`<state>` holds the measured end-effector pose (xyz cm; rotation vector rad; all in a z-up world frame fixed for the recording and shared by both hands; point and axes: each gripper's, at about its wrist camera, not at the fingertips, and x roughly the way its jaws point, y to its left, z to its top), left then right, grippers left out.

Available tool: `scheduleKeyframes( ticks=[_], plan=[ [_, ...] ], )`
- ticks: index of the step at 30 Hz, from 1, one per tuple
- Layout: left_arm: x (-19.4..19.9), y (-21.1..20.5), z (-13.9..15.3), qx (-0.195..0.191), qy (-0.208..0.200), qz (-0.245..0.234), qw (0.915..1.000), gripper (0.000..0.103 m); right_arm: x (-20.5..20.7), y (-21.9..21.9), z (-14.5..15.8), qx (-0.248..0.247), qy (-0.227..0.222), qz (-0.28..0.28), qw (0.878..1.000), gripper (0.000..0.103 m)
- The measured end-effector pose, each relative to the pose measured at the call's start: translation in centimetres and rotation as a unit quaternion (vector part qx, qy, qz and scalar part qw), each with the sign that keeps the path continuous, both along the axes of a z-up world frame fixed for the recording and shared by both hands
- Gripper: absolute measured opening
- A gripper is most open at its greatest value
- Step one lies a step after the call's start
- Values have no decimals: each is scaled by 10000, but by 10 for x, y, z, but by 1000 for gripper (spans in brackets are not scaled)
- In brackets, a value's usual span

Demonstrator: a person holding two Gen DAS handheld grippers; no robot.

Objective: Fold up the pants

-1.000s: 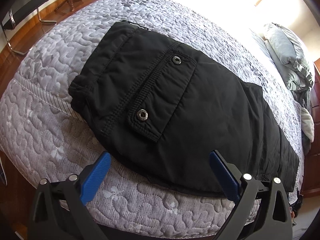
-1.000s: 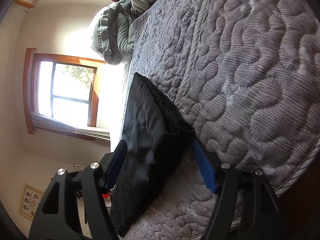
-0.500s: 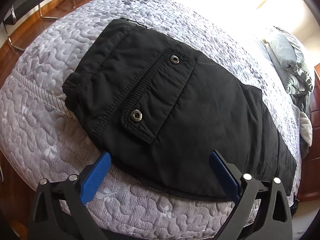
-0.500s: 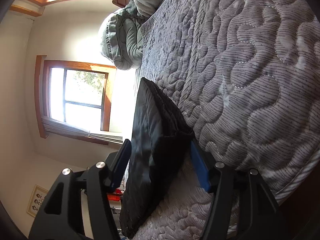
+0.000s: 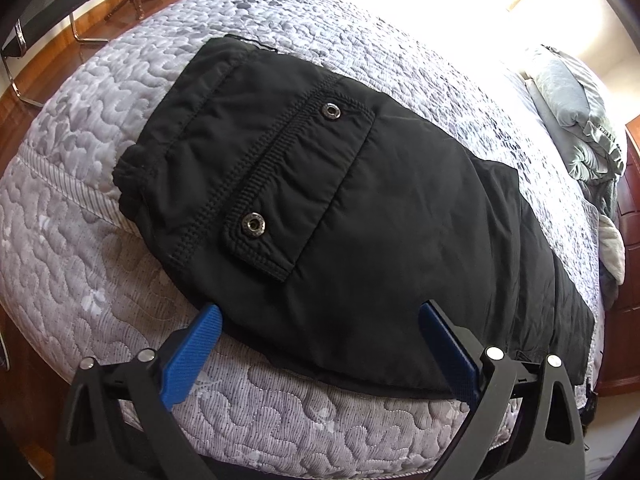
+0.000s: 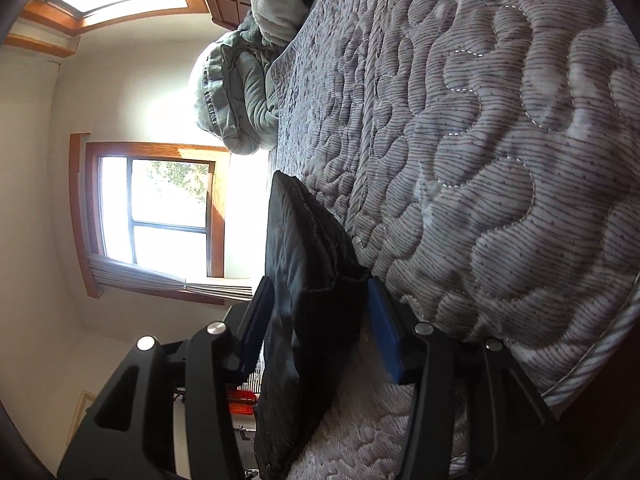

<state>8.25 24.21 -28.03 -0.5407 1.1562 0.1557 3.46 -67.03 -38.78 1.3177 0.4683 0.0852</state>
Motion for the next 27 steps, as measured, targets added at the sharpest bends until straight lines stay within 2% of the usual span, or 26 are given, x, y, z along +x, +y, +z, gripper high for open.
scheduleKeyframes(
  ticks=[2, 4, 6, 8, 10, 15, 17, 20, 24, 27],
  plan=[
    [-1, -1, 3, -6, -44, -32, 10000, 99, -5, -3, -5, 58, -35, -52, 10000, 46],
    [-1, -2, 5, 22, -57, -86, 9999, 99, 0, -1, -3, -97, 60, 89, 9999, 47],
    [0, -2, 5, -21, -45, -89, 9999, 99, 9, 1, 4, -100, -13, 289, 9995, 63],
    [2, -3, 4, -141, -54, -91, 9998, 99, 21, 5, 14, -143, -73, 495, 9986, 91],
    [3, -6, 1, -223, -46, -98, 9997, 99, 33, 11, 21, -350, 57, 622, 9974, 97],
    [2, -9, -1, -236, -30, -95, 9997, 99, 36, 36, 24, -587, -136, 1077, 9924, 98],
    [1, -10, -2, -228, -15, -75, 9997, 99, 36, 38, 24, -671, -136, 1055, 9921, 98],
    [0, -9, -1, -245, -19, -66, 9997, 99, 40, 28, 22, -142, -418, 883, 9951, 98],
    [1, -14, 5, -229, -101, -145, 9996, 99, 56, 22, 31, 328, -918, 923, 9910, 96],
    [1, -13, 7, -205, -119, -168, 9996, 99, 57, 20, 19, 452, -874, 858, 9914, 92]
  ],
)
